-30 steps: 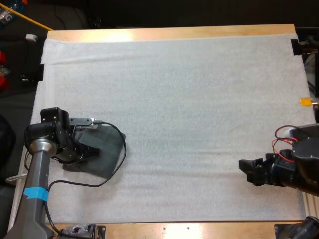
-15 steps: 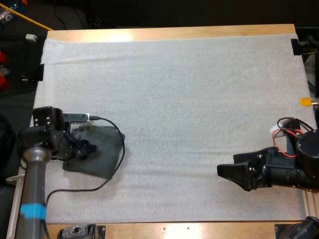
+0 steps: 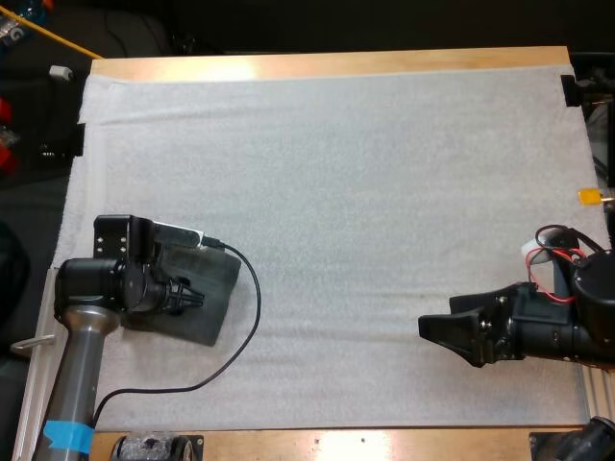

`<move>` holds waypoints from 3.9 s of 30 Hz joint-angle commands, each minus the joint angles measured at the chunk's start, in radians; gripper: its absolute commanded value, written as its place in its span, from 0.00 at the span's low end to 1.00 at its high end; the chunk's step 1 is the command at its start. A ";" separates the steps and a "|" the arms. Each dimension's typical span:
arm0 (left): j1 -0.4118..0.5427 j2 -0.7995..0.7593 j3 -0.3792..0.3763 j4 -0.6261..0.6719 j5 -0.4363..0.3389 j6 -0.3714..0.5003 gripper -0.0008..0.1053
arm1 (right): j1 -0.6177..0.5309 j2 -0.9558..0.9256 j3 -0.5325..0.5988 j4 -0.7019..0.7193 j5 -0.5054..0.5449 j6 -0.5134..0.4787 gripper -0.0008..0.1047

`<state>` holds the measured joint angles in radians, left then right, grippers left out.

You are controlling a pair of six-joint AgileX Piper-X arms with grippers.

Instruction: Pick towel from pile, fold and stack

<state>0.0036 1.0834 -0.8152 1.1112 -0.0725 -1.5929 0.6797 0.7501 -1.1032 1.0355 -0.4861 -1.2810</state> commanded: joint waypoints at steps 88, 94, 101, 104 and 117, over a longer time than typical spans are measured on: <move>-0.004 -0.097 -0.370 0.098 0.209 -0.067 0.57 | -0.139 0.224 -0.004 -0.129 0.200 -0.217 0.67; -0.004 -0.142 -0.370 0.125 0.202 -0.066 0.57 | -0.333 0.286 -0.004 -0.131 0.161 -0.277 0.67; -0.004 -0.151 -0.370 0.149 0.196 -0.062 0.57 | -0.589 0.239 -0.004 -0.055 0.159 -0.336 0.67; -0.004 -0.152 -0.370 0.155 0.196 -0.062 0.57 | -0.678 0.201 -0.004 0.024 0.162 -0.394 0.67; -0.004 -0.359 -0.343 0.169 0.196 -0.071 0.57 | -0.723 -0.049 -0.004 0.101 0.267 -0.477 0.67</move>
<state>0.0058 0.7307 -1.1585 1.2764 0.1260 -1.6548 -0.0412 0.7038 -1.1032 1.1314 -0.2196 -1.7382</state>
